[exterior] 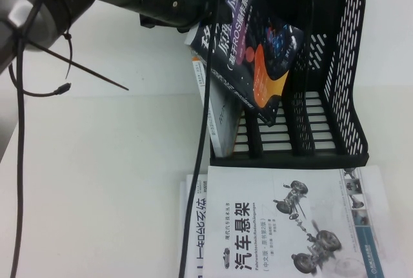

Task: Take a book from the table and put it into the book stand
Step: Place the book on the book shelf

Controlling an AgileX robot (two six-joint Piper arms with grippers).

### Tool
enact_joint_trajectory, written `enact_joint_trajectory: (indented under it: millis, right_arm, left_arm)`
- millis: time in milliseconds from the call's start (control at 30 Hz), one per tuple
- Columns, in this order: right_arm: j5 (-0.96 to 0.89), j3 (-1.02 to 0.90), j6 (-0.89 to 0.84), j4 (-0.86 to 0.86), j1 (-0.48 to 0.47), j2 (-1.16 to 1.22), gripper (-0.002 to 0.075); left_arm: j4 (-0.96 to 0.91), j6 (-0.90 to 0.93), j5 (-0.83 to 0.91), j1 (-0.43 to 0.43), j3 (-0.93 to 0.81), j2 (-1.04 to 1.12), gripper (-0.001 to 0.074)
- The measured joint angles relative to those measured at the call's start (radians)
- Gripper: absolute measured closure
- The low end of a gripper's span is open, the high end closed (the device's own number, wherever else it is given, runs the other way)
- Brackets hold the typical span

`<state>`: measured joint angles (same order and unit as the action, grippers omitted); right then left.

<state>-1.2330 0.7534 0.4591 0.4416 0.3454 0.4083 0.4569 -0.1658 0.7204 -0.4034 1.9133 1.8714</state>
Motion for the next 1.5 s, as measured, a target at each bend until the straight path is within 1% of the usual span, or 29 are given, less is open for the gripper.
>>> enact_joint_trajectory:
  millis: [333,600,767,967,1067,1233,1500]
  right_arm:
    - [0.0,0.0,0.011,-0.006,0.0,0.0,0.0729]
    - [0.038,0.0,0.037,-0.007,0.0,0.0,0.0729]
    - [0.042,0.0,0.037,-0.009,0.0,0.0,0.0729]
    - [0.042,0.0,0.039,-0.011,0.0,0.0,0.0729]
    - [0.042,0.0,0.039,-0.017,0.0,0.0,0.0729]
    - [0.043,0.0,0.041,-0.017,0.0,0.0,0.0729]
    - [0.045,0.0,0.041,-0.021,0.0,0.0,0.0729]
  left_arm:
    - [-0.066,-0.025,0.06,-0.004,0.0,-0.066,0.0626]
    - [-0.107,-0.052,0.014,-0.011,0.0,-0.099,0.0626]
    - [-0.212,-0.091,-0.026,-0.067,0.0,-0.087,0.0626]
    - [-0.416,-0.243,-0.042,-0.137,0.0,-0.055,0.0626]
    - [-0.47,-0.312,-0.04,-0.154,0.0,-0.05,0.0626]
    - [-0.478,-0.337,-0.044,-0.155,0.005,-0.042,0.0626]
    - [-0.416,-0.339,-0.073,-0.155,0.009,-0.033,0.0626]
